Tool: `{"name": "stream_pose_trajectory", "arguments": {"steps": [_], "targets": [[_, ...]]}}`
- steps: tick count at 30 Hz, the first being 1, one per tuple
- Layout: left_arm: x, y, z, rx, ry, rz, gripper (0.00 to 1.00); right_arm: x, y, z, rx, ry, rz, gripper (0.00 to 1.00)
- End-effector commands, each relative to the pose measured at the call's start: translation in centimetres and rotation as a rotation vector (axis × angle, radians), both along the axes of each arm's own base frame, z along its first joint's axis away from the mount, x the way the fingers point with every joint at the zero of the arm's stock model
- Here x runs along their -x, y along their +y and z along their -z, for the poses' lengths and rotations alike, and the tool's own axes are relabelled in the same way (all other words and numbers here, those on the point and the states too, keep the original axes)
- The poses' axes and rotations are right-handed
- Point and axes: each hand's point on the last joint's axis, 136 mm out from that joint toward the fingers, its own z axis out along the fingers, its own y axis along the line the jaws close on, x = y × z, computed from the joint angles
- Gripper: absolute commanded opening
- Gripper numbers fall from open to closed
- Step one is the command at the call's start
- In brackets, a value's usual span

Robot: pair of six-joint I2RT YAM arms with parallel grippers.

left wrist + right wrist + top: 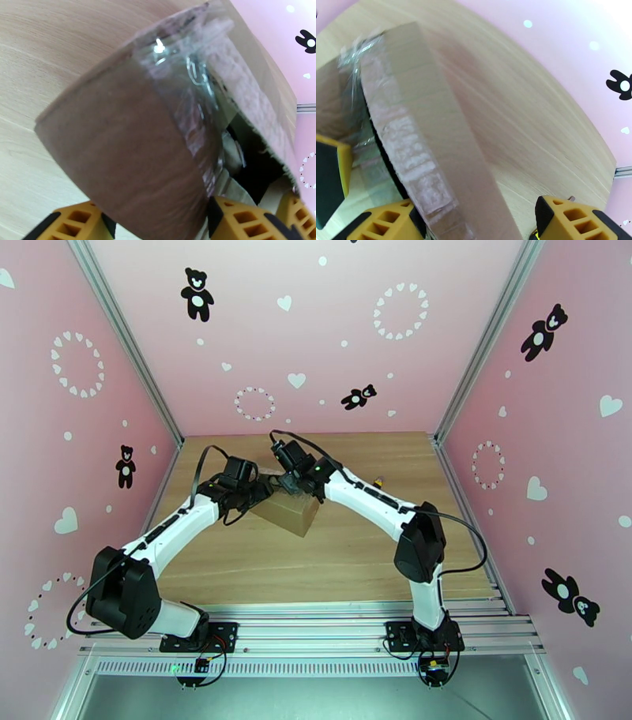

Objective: Unpack the express box

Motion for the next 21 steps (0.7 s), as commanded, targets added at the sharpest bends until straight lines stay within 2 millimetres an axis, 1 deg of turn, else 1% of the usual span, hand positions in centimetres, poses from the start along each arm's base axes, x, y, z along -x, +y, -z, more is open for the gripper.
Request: {"name": "stream_pose_trajectory", "arguments": {"steps": [1, 6, 9, 21], "targets": [[4.8, 2.1, 4.8, -0.092, 0.227, 0.000, 0.65, -3.0, -1.9, -1.1, -0.030, -0.037, 0.101, 0.76], [5.2, 2.1, 5.2, -0.089, 0.238, 0.001, 0.65, -4.3, -2.0, -1.1, -0.065, -0.027, 0.121, 0.76], [5.3, 2.2, 5.2, -0.088, 0.239, -0.001, 0.65, -5.0, -2.1, -0.8, -0.083, -0.012, 0.132, 0.76], [5.7, 2.2, 5.8, -0.086, 0.252, -0.002, 0.65, -6.5, -2.5, -0.2, -0.148, 0.034, 0.173, 0.76]]}}
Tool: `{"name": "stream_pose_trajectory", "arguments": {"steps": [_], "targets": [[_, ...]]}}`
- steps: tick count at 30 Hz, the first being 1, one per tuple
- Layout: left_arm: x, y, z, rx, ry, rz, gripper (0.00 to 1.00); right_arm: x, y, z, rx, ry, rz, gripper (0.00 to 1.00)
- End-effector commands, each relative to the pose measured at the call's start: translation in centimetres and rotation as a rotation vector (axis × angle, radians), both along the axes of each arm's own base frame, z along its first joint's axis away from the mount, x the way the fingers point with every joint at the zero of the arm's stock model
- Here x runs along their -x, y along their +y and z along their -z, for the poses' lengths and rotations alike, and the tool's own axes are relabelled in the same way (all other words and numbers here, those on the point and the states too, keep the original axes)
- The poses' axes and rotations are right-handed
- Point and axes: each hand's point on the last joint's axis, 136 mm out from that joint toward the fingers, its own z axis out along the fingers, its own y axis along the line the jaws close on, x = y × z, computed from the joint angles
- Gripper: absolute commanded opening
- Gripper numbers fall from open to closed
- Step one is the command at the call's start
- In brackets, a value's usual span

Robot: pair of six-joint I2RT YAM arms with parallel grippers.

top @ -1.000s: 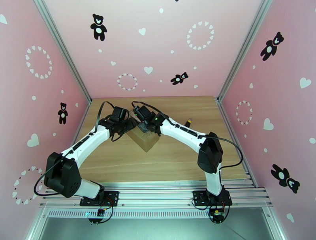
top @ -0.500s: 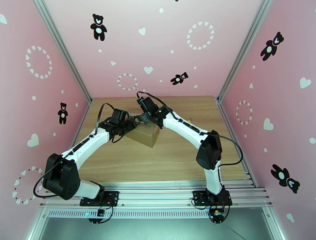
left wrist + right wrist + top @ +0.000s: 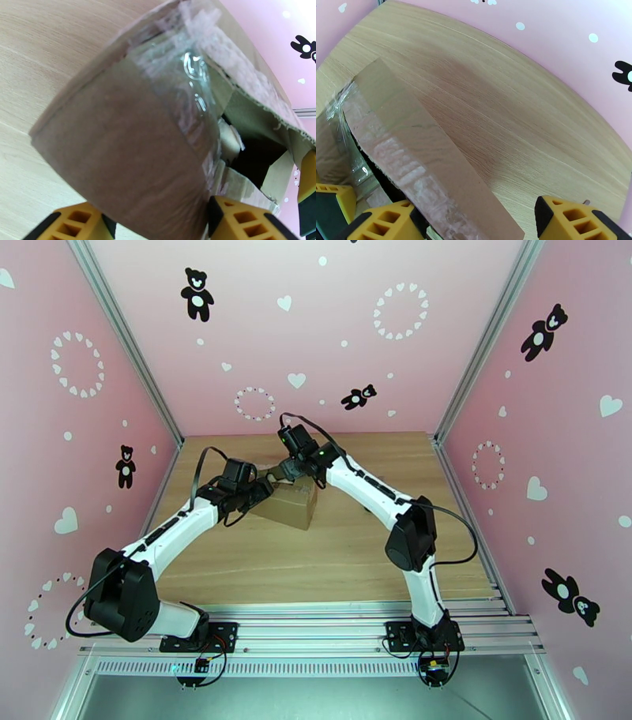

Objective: Unpack the express box

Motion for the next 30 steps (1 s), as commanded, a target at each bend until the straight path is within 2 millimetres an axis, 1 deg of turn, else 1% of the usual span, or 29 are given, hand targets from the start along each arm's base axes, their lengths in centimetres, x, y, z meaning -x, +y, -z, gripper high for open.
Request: {"name": "stream_pose_trajectory", "arguments": {"steps": [1, 11, 21, 27, 30], "targets": [[6.1, 2.3, 5.9, -0.108, 0.286, 0.016, 0.65, -3.2, -2.6, 0.4, -0.009, -0.019, 0.123, 0.76], [6.7, 2.1, 6.7, -0.105, 0.304, 0.016, 0.65, -4.4, -3.0, 1.2, -0.028, 0.006, 0.152, 0.76], [7.3, 2.3, 7.2, -0.105, 0.318, 0.011, 0.65, -5.4, -3.1, 1.3, -0.058, 0.021, 0.163, 0.75], [7.4, 2.3, 7.1, -0.104, 0.316, 0.012, 0.65, -5.5, -3.3, 1.1, -0.072, 0.030, 0.163, 0.75], [7.2, 2.2, 6.7, -0.103, 0.306, 0.015, 0.65, -5.4, -3.6, 1.0, -0.075, 0.040, 0.163, 0.75]]}}
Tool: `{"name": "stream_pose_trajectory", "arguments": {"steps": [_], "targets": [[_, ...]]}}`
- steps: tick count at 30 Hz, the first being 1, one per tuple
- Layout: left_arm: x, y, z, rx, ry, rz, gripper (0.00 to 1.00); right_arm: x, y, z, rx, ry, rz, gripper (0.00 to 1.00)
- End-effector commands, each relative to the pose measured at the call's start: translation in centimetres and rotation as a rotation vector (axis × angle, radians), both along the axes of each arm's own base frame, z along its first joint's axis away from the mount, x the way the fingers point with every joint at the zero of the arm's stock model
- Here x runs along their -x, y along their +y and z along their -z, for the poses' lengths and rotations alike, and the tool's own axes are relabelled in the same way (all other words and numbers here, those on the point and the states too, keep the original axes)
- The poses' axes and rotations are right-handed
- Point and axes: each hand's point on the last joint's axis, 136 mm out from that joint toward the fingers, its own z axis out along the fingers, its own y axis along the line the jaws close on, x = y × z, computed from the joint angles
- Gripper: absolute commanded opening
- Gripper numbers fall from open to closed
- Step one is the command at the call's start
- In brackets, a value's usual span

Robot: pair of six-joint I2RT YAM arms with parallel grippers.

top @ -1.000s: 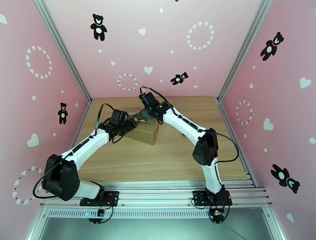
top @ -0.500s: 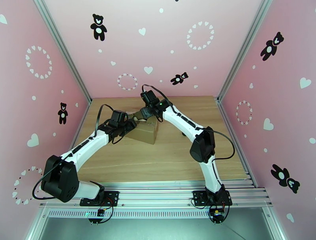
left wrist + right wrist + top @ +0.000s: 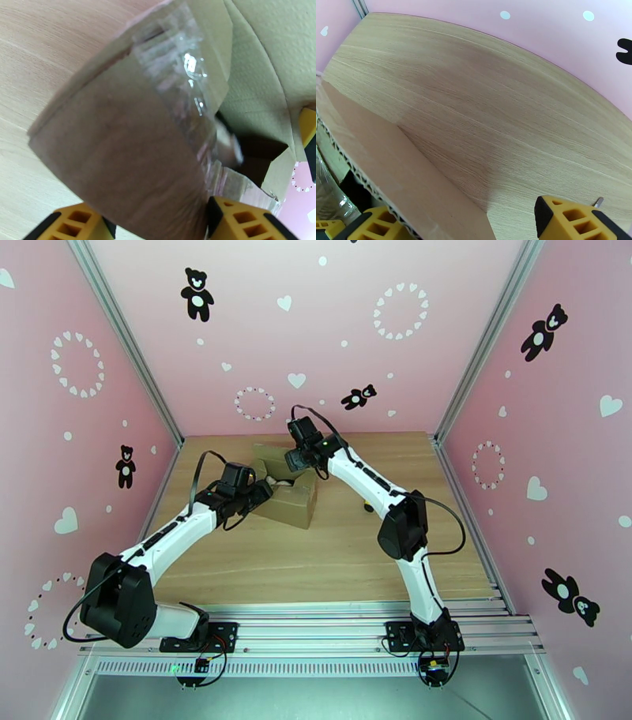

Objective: Unpack the express box

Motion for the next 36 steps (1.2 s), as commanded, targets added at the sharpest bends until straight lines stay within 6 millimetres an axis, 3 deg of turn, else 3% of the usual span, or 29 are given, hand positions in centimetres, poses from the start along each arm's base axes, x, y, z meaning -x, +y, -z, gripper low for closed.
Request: {"name": "stream_pose_trajectory", "arguments": {"steps": [1, 11, 19, 27, 36], "targets": [[6.5, 2.1, 6.0, -0.130, 0.312, 0.028, 0.65, -1.8, -2.3, -0.5, -0.001, -0.018, 0.085, 0.75], [5.3, 2.6, 3.2, -0.176, 0.261, 0.032, 0.65, -0.1, -3.5, -1.5, -0.120, 0.091, 0.030, 0.74], [4.1, 2.7, 1.8, -0.218, 0.238, 0.048, 0.65, 2.2, -4.5, -1.1, -0.199, 0.193, -0.015, 0.73], [3.7, 3.0, 1.5, -0.239, 0.233, 0.052, 0.65, 3.7, -5.5, -1.2, -0.381, 0.300, -0.059, 0.50], [3.4, 3.4, 1.3, -0.266, 0.232, 0.052, 0.65, 5.6, -4.5, -1.4, -0.521, 0.403, -0.131, 0.41]]}}
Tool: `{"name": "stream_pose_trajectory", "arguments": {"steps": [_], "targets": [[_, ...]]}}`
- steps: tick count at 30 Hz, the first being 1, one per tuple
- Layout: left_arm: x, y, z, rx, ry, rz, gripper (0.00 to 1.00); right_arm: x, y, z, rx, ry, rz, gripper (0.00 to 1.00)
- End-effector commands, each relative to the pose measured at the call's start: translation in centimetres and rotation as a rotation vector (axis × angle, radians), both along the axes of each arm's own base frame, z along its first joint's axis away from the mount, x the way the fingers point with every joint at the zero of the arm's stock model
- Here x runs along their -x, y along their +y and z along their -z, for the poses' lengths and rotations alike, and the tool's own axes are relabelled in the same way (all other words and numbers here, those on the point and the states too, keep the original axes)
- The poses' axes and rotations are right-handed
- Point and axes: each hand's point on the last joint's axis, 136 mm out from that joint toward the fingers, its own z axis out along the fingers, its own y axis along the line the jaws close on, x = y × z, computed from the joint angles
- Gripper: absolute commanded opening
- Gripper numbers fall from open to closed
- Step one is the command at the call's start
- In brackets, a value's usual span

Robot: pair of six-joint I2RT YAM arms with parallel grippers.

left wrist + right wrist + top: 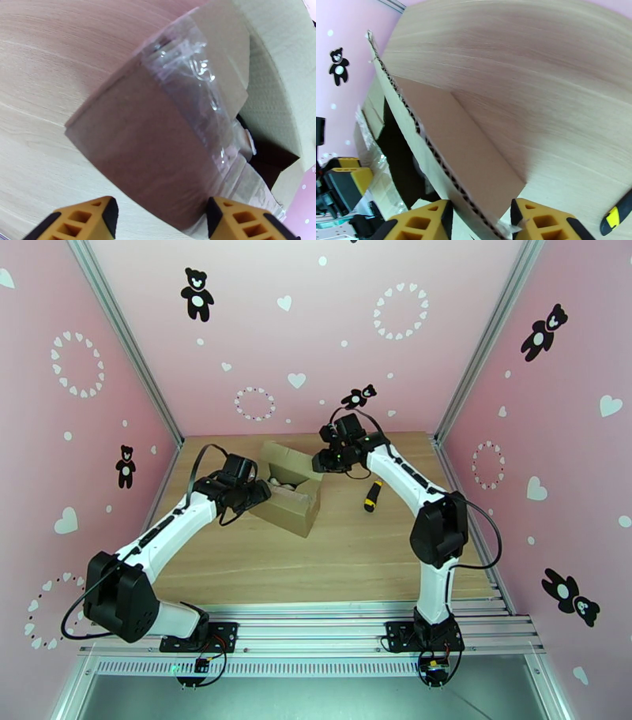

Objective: Unpack the express box

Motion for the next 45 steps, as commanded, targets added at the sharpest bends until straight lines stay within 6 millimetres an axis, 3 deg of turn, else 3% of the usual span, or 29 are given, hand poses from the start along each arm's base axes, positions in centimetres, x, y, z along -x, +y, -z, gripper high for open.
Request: {"name": "stream_pose_trajectory", "arguments": {"steps": [1, 7, 18, 23, 28, 34, 40, 45], "targets": [[2.2, 2.7, 3.0, -0.141, 0.139, -0.018, 0.65, 1.6, 1.0, -2.0, -0.097, 0.020, -0.041, 0.39], [1.8, 3.4, 2.6, -0.157, 0.132, -0.029, 0.65, 2.8, 1.5, -0.5, -0.152, 0.109, -0.048, 0.31], [0.7, 4.5, 1.5, -0.194, 0.102, -0.044, 0.65, 6.2, 0.4, 2.0, -0.201, 0.238, 0.016, 0.29], [0.4, 4.5, 1.0, -0.199, 0.086, -0.039, 0.65, 6.8, -1.8, 0.3, -0.123, 0.147, 0.058, 0.53], [0.6, 4.6, -0.2, -0.196, 0.056, -0.033, 0.65, 5.8, -2.9, -3.9, -0.069, 0.001, 0.062, 0.60], [1.2, 4.8, -2.0, -0.175, 0.014, -0.053, 0.65, 3.6, -0.4, -8.2, -0.111, -0.103, -0.054, 0.63], [1.8, 4.5, -2.0, -0.135, 0.022, -0.061, 0.66, 1.0, 3.2, -8.7, -0.092, -0.198, -0.188, 0.69], [2.3, 4.6, -1.3, -0.128, 0.040, -0.076, 0.66, 0.7, 6.7, -6.9, -0.039, -0.220, -0.310, 0.70]]}}
